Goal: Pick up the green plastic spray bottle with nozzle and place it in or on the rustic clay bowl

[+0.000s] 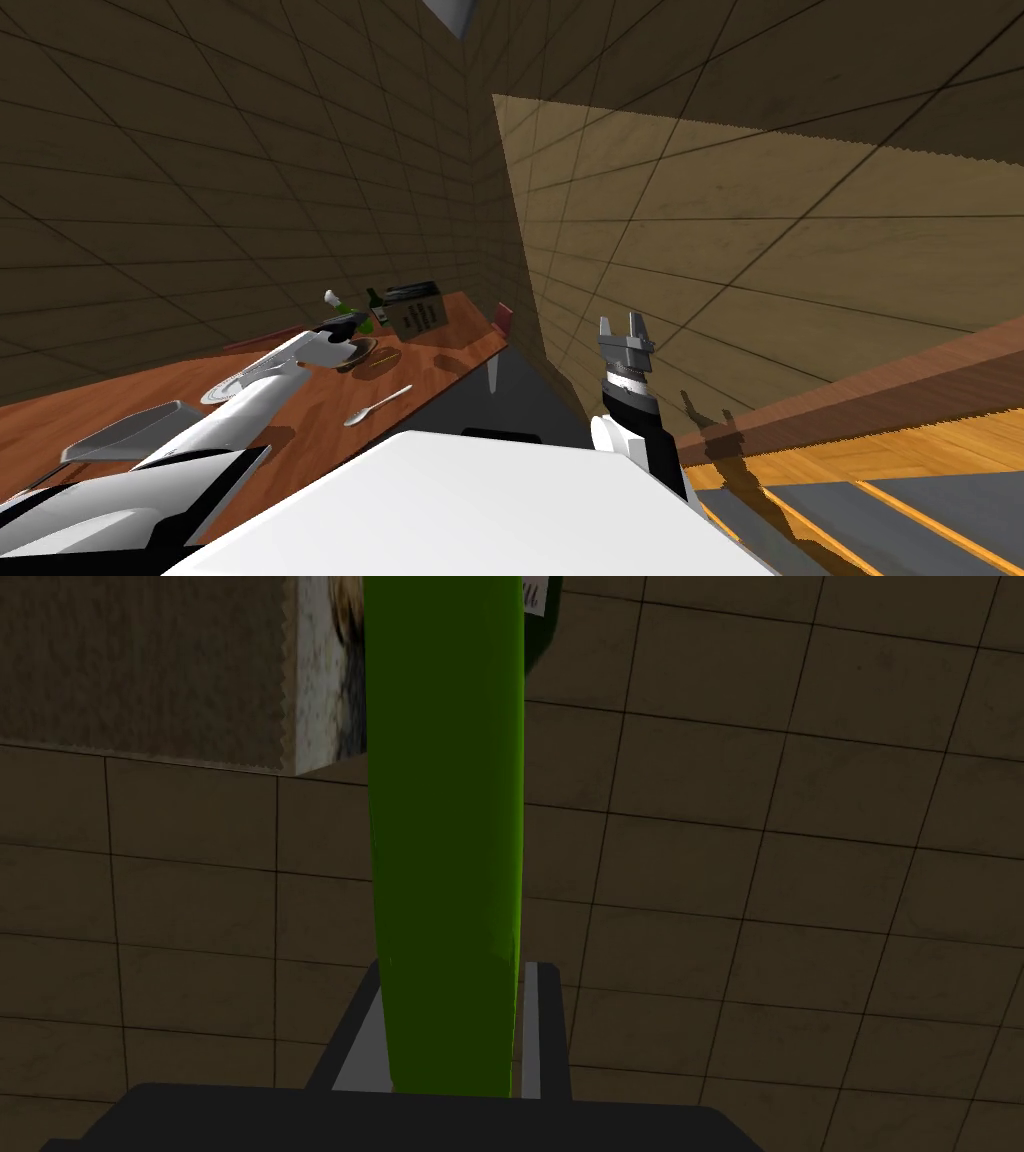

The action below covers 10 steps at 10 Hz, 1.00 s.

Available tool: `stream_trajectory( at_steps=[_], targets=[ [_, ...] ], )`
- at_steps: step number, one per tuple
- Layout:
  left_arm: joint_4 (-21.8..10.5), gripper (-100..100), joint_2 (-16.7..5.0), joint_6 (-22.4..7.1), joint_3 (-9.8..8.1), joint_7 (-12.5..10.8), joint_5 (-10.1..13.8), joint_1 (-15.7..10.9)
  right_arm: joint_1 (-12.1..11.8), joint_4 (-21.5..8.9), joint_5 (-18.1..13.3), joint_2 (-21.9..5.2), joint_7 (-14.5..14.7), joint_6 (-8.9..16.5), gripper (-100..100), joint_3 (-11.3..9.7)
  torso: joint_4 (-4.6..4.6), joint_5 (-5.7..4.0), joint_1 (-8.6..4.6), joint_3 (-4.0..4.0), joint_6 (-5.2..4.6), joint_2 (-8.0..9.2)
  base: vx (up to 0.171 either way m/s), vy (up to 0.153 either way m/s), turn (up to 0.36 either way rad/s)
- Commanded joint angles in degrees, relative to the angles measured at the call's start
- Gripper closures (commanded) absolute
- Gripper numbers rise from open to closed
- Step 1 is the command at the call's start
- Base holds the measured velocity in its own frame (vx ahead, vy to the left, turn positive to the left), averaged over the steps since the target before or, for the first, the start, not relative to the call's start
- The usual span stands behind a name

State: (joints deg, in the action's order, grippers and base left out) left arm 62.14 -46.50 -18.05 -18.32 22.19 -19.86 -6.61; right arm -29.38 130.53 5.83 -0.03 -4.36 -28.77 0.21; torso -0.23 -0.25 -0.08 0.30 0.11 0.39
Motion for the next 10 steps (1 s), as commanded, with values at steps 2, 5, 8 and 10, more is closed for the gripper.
stream_trajectory(
  at_steps=[2, 5, 8, 10],
  targets=[
    [-1.60, 100, 0.42, 0.26, -1.50, -0.48, -2.74, -1.47, 0.00, 0.00, 0.00, 0.00, 0.00, 0.00, 0, 0.00, 0.02, 0.07, 0.05, 0.01, 0.00, 0.05, -0.042, 0.062, -0.049],
    [-4.93, 100, 1.58, 1.02, -1.27, -2.62, -6.68, -2.85, 0.00, 0.00, 0.00, 0.00, 0.00, 0.00, 0, 0.00, 0.06, 0.17, 0.24, 0.00, -0.04, 0.06, -0.058, 0.088, -0.068],
    [-7.17, 100, 2.55, 1.67, -0.58, -4.27, -9.38, -3.59, 0.00, 0.00, 0.00, -0.01, 0.00, 0.00, 0, 0.01, 0.06, 0.19, 0.36, 0.04, -0.04, 0.15, -0.079, 0.105, -0.056],
    [-8.63, 100, 3.23, 2.14, 0.00, -5.39, -11.14, -4.04, 0.00, 0.00, 0.00, -0.01, 0.00, 0.00, 0, 0.01, 0.09, 0.19, 0.37, -0.01, -0.07, 0.08, -0.064, 0.113, -0.052]
  ],
)
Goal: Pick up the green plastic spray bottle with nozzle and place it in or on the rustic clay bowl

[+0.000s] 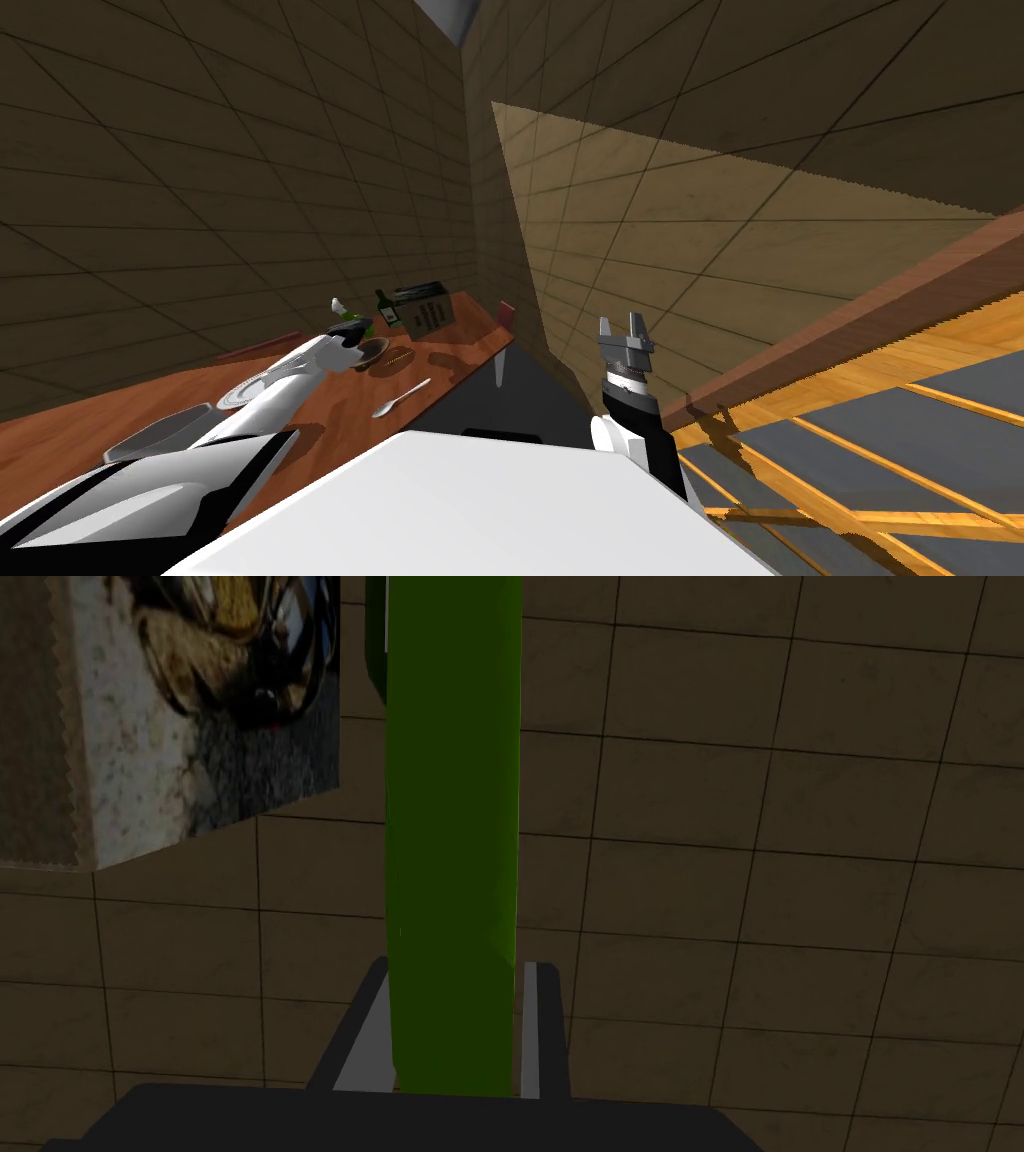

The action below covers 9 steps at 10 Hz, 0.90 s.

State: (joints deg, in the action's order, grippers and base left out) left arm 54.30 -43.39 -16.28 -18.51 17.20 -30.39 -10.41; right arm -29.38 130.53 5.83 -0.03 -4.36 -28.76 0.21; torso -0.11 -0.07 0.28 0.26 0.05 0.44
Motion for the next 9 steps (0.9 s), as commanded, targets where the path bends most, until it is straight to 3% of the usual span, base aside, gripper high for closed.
stream_trajectory(
  at_steps=[1, 3, 4, 5, 9],
  targets=[
    [-2.12, 100, 0.77, 0.80, 0.81, -1.45, -2.22, -0.59, 0.00, 0.00, 0.00, 0.00, 0.00, 0.00, 0, 0.00, 0.00, 0.00, 0.00, 0.00, 0.00, 0.00, -0.065, 0.132, -0.069],
    [-3.94, 100, 1.72, 1.41, 1.97, -3.01, -4.50, -1.00, 0.00, 0.00, 0.00, 0.00, 0.00, 0.00, 0, 0.00, 0.04, 0.02, 0.08, -0.05, 0.01, -0.07, -0.065, 0.130, -0.060],
    [-3.83, 100, 1.59, 1.70, 1.01, -2.51, -4.37, -1.09, 0.00, 0.00, 0.00, 0.00, 0.00, 0.00, 0, 0.00, 0.05, 0.04, 0.09, -0.06, 0.00, -0.07, -0.034, 0.061, -0.025],
    [-3.98, -100, 1.72, 1.79, 1.11, -2.70, -4.57, -1.07, -0.01, 0.00, 0.00, 0.00, 0.00, 0.00, 0, 0.00, 0.03, -0.05, -0.15, -0.09, 0.03, -0.16, -0.006, 0.012, 0.003],
    [-3.98, -100, 1.70, 1.77, 1.10, -2.68, -4.55, -1.06, -0.01, 0.00, 0.00, 0.01, 0.00, 0.00, 0, -0.01, 0.06, -0.14, -0.47, -0.16, 0.01, -0.28, -0.001, 0.001, 0.000]
  ],
)
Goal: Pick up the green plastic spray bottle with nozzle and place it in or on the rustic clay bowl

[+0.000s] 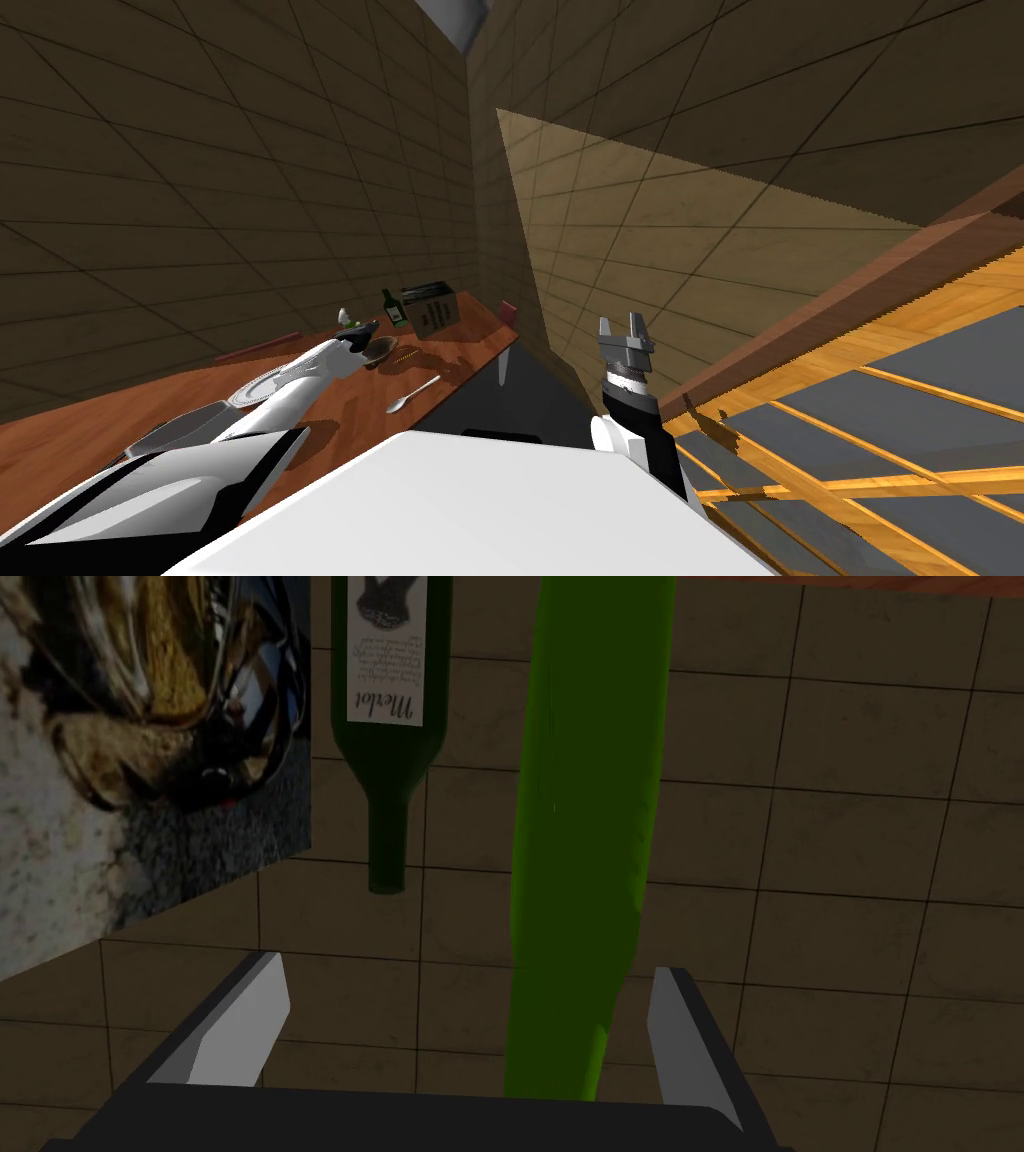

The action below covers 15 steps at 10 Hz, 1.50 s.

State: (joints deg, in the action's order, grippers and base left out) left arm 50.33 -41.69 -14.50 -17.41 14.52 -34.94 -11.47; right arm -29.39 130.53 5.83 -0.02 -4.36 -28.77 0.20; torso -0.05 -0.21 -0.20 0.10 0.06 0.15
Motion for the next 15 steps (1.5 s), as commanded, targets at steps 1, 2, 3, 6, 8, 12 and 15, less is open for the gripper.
stream_trajectory(
  at_steps=[1, 2, 3, 6, 8, 12, 15],
  targets=[
    [0.00, 0, 0.00, 0.00, 0.00, 0.00, 0.00, 0.00, 0.00, 0.00, 0.00, 0.00, 0.00, 0.00, 0, 0.00, 0.00, 0.00, 0.00, 0.00, 0.00, 0.00, 0.000, 0.000, 0.000],
    [-1.36, -100, -1.74, -1.06, 1.05, 0.59, 2.19, -1.19, 0.00, 0.00, 0.00, 0.00, 0.00, 0.00, 0, 0.00, 0.00, 0.00, 0.00, 0.00, 0.00, 0.00, -0.059, -0.003, -0.158],
    [-2.04, -100, -2.61, -1.58, 1.57, 0.88, 3.29, -1.78, 0.01, 0.00, 0.00, 0.00, 0.00, 0.00, 0, 0.00, -0.06, -0.06, -0.06, 0.08, -0.14, 0.13, -0.109, 0.007, -0.179],
    [-4.76, -100, -6.08, -3.70, 3.67, 2.06, 7.68, -4.15, 0.01, 0.00, 0.00, 0.00, 0.00, 0.00, 0, 0.00, -0.11, -0.08, -0.12, 0.19, -0.11, 0.30, -0.099, 0.001, -0.133],
    [-5.43, -100, -6.95, -4.22, 4.20, 2.35, 8.77, -4.74, 0.01, 0.00, 0.00, 0.00, 0.00, 0.00, 0, 0.00, -0.11, -0.07, -0.09, 0.19, -0.10, 0.29, -0.069, 0.010, -0.085],
    [-6.35, 0, -8.09, -4.84, 5.01, 2.84, 10.29, -5.69, 0.00, 0.00, 0.00, 0.00, 0.00, 0.00, 0, 0.00, -0.05, -0.06, -0.09, 0.05, -0.09, 0.04, -0.036, 0.000, -0.066],
    [-6.34, 0, -8.06, -4.82, 5.03, 2.85, 10.30, -5.71, 0.00, 0.00, 0.00, 0.00, 0.00, 0.00, 0, 0.00, -0.05, -0.08, -0.10, 0.04, -0.03, 0.02, 0.000, 0.000, 0.000]
  ],
)
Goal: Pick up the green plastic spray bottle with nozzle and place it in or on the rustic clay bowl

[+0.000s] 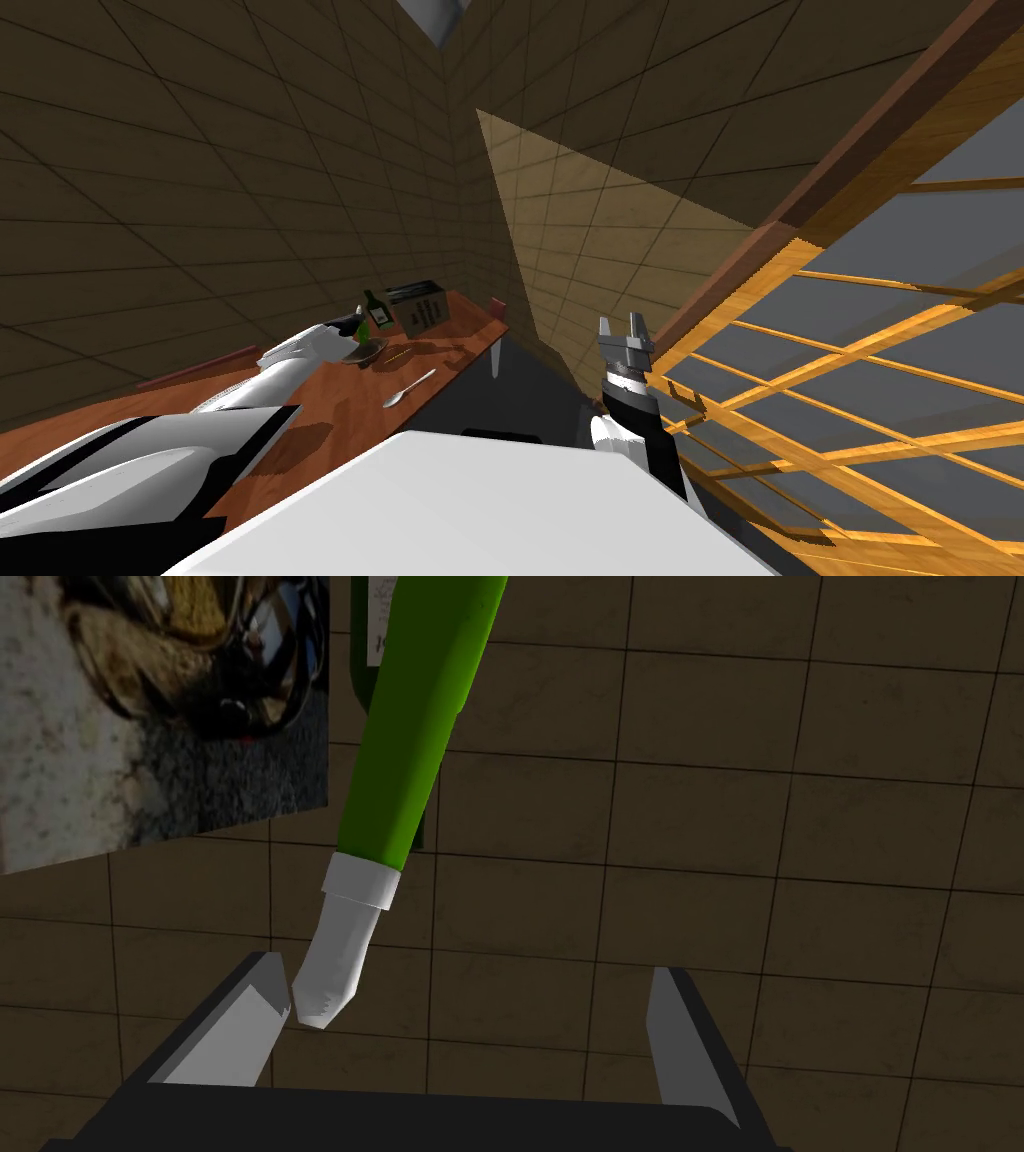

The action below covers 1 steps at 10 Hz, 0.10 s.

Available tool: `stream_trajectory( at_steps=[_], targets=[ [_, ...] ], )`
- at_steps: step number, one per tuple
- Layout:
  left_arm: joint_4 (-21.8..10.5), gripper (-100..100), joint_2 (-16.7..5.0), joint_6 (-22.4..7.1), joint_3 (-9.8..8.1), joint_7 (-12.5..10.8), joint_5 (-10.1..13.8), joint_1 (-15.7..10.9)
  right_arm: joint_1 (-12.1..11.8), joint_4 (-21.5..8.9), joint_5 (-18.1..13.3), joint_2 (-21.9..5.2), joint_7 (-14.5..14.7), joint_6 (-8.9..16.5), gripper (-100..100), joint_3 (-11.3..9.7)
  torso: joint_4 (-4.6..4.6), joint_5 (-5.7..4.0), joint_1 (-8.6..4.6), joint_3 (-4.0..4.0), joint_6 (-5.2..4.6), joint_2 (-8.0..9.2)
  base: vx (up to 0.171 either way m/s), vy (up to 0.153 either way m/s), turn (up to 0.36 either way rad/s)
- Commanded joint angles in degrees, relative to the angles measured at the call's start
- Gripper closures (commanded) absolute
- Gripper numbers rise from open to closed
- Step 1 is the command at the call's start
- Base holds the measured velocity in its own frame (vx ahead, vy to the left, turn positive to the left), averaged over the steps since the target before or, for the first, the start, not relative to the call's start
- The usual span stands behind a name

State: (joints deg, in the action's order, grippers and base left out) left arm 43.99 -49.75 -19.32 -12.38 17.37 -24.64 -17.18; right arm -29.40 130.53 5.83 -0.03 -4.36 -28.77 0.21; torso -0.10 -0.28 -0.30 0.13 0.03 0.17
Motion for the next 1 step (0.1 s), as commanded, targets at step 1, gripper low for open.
stream_trajectory(
  at_steps=[1],
  targets=[
    [0.00, 0, 0.00, 0.00, 0.00, 0.00, 0.00, 0.00, 0.00, 0.00, 0.00, 0.00, 0.00, 0.00, 0, 0.00, 0.00, 0.00, 0.00, 0.00, 0.00, 0.00, 0.000, 0.000, 0.000]
  ],
)
